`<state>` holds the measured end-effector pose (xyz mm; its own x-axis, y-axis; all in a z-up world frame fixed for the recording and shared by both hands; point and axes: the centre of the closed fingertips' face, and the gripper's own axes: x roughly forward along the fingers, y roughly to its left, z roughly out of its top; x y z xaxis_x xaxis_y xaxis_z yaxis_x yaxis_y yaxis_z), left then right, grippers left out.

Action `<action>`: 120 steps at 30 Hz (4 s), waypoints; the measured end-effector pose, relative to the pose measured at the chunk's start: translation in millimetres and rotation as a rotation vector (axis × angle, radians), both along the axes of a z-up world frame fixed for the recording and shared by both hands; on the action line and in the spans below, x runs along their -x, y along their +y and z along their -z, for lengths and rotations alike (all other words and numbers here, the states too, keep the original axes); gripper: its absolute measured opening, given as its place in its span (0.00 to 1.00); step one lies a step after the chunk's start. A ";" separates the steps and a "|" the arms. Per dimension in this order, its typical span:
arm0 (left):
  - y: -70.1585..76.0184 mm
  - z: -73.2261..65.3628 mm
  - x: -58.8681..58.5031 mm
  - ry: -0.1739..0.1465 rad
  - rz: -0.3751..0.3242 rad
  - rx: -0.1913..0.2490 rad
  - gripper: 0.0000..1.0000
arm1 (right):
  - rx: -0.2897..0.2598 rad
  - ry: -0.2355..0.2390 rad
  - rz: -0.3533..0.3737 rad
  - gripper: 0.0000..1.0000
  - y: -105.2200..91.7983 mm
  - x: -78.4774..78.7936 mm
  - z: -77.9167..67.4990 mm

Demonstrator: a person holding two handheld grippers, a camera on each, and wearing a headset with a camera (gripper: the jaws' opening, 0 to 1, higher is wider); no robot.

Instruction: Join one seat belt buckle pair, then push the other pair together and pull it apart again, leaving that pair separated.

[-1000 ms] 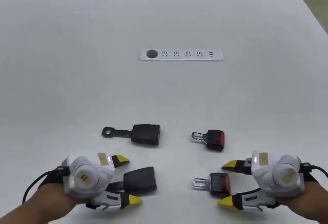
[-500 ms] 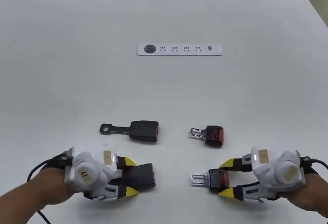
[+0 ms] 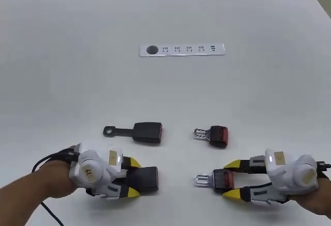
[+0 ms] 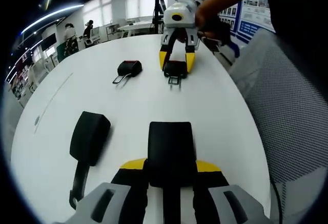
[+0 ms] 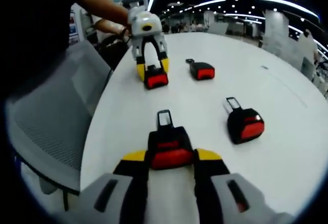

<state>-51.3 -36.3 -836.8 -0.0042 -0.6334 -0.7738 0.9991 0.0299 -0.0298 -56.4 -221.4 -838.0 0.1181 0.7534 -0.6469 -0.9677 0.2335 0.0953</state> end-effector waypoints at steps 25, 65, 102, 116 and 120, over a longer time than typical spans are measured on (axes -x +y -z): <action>2.7 3.6 -4.5 0.014 0.010 -0.021 0.34 | -0.093 -0.011 0.007 0.34 52.6 -2.8 -2.5; 4.2 4.7 -1.7 -0.003 0.094 -0.080 0.34 | -0.074 0.004 -0.031 0.34 119.4 -1.3 -1.6; 6.0 3.0 -7.1 0.006 0.079 -0.090 0.34 | -0.022 0.010 0.085 0.34 136.0 -5.4 -0.8; 7.8 2.8 -8.7 0.010 0.038 -0.007 0.34 | -0.014 -0.038 0.043 0.34 135.0 -5.3 -1.0; 6.8 2.1 -7.8 0.012 0.037 0.008 0.34 | -0.003 -0.071 0.004 0.33 134.2 -4.8 -1.2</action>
<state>-43.6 -29.4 -838.9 -0.0369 -0.6384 -0.7688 0.9991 -0.0076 -0.0417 -51.7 -87.1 -836.8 0.1662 0.7550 -0.6343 -0.9711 0.2370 0.0277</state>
